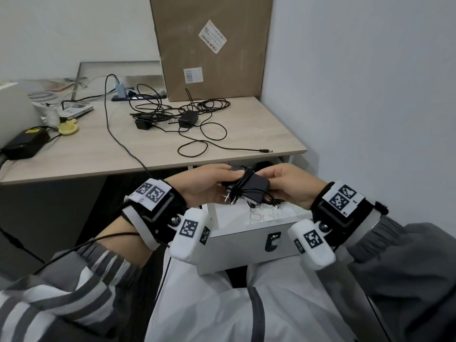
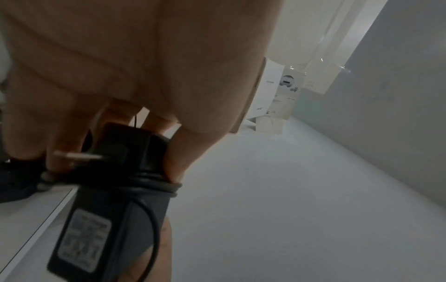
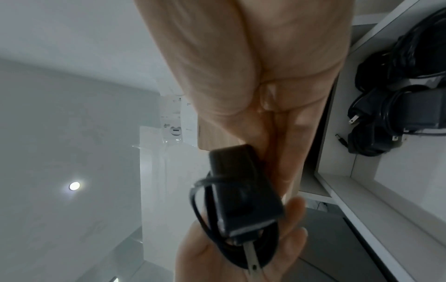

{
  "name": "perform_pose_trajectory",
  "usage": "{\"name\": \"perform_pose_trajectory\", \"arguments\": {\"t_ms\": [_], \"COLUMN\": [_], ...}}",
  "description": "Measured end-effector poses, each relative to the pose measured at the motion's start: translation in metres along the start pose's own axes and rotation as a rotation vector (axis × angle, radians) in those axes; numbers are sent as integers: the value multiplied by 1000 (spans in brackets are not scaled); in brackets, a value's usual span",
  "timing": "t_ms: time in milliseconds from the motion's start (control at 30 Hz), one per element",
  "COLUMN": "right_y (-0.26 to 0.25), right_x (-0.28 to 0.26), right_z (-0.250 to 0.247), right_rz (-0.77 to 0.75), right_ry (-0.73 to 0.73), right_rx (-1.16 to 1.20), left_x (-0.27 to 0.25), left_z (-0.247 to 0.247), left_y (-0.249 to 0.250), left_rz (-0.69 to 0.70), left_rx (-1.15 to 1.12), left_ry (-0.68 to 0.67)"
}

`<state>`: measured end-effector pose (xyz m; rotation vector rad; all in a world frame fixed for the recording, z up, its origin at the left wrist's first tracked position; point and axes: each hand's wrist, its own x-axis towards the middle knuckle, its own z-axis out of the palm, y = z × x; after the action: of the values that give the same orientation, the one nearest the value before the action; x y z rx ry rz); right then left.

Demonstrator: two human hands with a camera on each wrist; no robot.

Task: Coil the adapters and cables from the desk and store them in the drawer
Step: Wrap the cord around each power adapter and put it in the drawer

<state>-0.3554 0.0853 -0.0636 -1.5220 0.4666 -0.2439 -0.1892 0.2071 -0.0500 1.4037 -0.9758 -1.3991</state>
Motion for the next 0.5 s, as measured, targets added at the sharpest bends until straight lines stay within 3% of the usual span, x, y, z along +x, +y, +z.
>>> {"name": "perform_pose_trajectory", "arguments": {"t_ms": [133, 267, 367, 500], "right_y": [-3, 6, 14, 16], "right_x": [-1, -4, 4, 13], "right_z": [0, 9, 15, 14], "right_rz": [60, 81, 41, -37], "right_ry": [-8, -30, 102, 276], "right_rx": [69, -66, -25, 153], "left_x": [6, 13, 19, 26], "left_z": [0, 1, 4, 0], "left_y": [-9, -16, -18, -18], "left_rz": [33, 29, 54, 108], "left_rx": [-73, -47, -43, -293], "left_ry": [53, 216, 280, 269]}}
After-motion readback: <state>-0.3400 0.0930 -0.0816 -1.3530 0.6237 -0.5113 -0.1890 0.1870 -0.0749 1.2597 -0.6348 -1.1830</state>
